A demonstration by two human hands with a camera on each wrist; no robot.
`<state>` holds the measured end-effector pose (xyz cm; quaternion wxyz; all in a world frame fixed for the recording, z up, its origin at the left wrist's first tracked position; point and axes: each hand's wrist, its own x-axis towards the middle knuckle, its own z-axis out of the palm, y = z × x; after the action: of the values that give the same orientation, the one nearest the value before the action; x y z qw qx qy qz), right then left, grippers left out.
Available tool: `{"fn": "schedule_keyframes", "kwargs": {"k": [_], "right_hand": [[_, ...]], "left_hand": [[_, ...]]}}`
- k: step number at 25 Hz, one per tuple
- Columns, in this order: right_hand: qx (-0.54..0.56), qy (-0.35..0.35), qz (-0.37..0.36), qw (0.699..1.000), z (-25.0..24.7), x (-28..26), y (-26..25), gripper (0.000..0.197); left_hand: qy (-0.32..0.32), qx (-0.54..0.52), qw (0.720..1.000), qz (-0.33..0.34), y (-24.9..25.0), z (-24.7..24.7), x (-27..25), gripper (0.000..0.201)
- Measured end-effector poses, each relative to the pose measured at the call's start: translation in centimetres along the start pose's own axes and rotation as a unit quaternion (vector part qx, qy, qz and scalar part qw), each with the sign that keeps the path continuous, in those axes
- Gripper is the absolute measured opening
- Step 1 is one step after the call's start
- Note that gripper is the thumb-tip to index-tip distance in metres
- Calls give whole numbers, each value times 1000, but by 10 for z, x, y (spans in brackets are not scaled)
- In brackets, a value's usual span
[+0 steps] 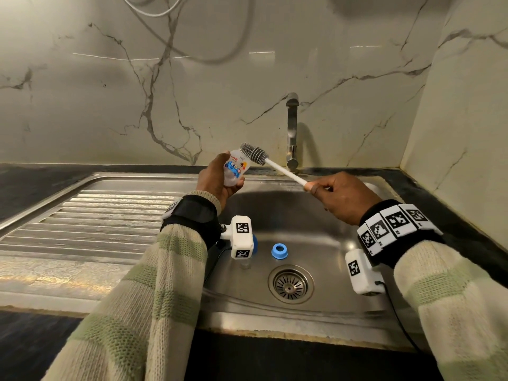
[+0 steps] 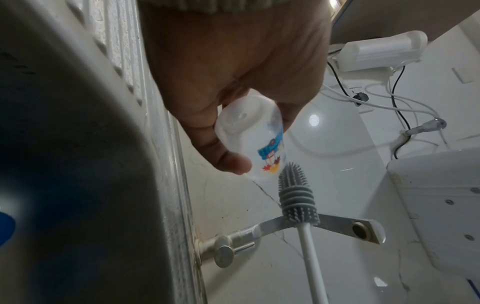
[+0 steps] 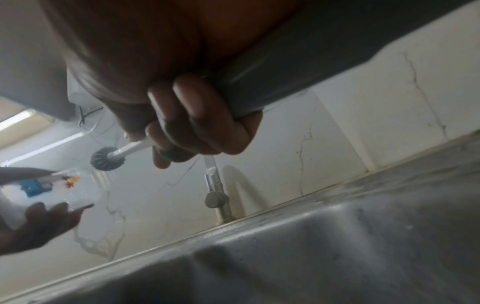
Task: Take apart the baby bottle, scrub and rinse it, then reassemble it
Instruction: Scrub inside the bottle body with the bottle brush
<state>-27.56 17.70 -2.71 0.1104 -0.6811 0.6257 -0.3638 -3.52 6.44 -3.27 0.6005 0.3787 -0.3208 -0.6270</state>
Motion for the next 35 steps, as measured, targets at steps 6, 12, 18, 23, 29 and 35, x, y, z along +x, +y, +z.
{"fn": "schedule_keyframes", "kwargs": {"k": [6,12,18,23,29,35], "right_hand": [[-6,-1,-14,1000,1,2,-2,29],[-10,3,-10,1000,0,1,-1,30],[1,1,-8,1000,1,1,-4,29],[-9,2,-16,1000,-2,-1,-2,29],[-6,-1,-10,1000,-1,0,-2,29],[-5,-1,-19,1000,0,-1,-5,24]], "left_hand": [[5,7,1000,2,-1,2,0,26],[-42,1,999,2,-1,0,-4,51],[-19,-12,1000,21,1,4,-4,35],[-10,-28,1000,10,1,2,-4,45],[-1,-16,1000,-1,4,4,-7,13],[-12,4,1000,-7,1,6,-5,34]]}}
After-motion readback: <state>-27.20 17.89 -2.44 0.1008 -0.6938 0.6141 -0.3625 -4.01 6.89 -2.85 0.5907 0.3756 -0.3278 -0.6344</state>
